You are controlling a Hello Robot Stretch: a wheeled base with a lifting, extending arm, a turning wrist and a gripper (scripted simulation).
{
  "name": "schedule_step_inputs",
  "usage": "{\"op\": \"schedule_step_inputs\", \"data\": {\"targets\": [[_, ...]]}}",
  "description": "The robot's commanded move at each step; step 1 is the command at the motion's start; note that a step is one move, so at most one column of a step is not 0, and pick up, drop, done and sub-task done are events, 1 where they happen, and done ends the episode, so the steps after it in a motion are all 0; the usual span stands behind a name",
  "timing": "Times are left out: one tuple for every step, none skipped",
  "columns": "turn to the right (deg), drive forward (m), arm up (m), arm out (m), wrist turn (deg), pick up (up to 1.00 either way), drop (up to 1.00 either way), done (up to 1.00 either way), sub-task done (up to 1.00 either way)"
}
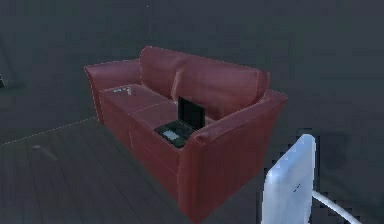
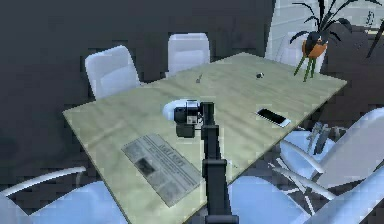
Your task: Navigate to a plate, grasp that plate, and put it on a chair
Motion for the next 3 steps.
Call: {"op": "schedule_step_inputs", "data": {"targets": [[0.0,0.0,0.2,0.0,0.0,0.0,0.0,0.0,0.0],[0.0,0.0,0.0,0.0,-45.0,0.0,0.0,0.0,0.0],[0.0,0.0,0.0,0.0,-45.0,0.0,0.0,0.0,0.0]]}}
